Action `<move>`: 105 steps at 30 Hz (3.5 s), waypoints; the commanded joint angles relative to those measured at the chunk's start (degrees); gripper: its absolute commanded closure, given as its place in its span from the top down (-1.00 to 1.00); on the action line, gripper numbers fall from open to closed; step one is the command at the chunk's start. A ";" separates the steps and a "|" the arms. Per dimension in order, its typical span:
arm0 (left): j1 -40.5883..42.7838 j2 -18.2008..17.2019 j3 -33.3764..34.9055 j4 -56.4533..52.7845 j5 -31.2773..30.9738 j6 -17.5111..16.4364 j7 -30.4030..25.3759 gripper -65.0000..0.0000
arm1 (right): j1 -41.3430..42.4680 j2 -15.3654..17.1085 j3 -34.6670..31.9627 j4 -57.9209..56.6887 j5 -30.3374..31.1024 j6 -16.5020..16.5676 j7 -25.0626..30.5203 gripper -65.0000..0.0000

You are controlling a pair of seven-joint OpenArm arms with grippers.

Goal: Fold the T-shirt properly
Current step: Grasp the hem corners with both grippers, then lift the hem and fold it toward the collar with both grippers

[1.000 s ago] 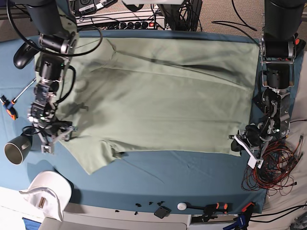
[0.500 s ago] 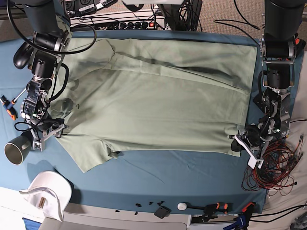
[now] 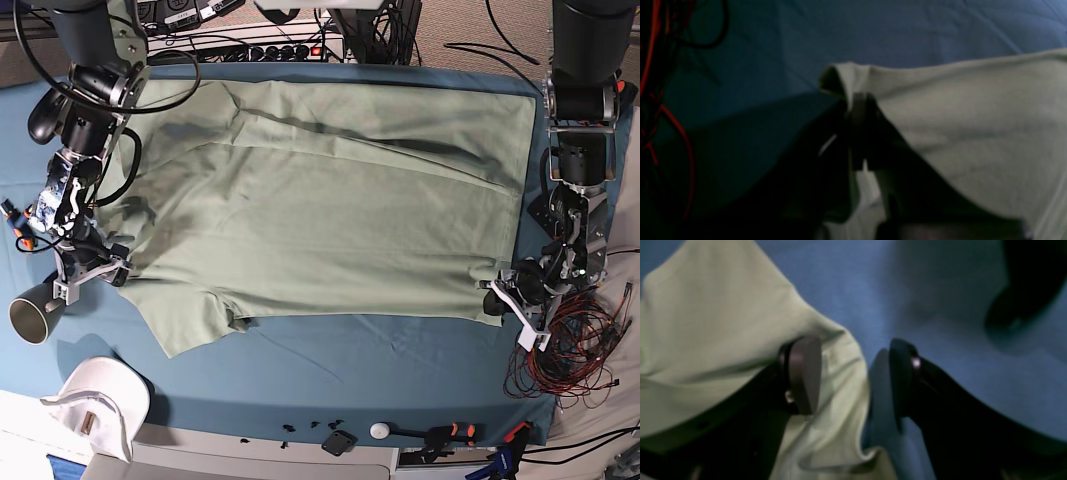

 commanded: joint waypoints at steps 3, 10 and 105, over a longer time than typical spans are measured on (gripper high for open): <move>-1.75 -0.85 -0.44 0.76 -0.46 -0.24 -1.20 -1.00 | 0.31 -0.44 0.00 0.55 2.58 2.95 -1.66 -0.02; -1.75 -0.87 -0.44 0.76 -0.42 -0.26 -1.16 -1.00 | 0.31 -2.08 0.00 0.55 4.22 3.37 -1.62 -0.02; 13.33 -15.26 -7.56 1.01 -51.33 -14.66 42.71 -0.18 | -32.24 -2.21 20.94 44.92 37.70 14.64 -30.60 -0.21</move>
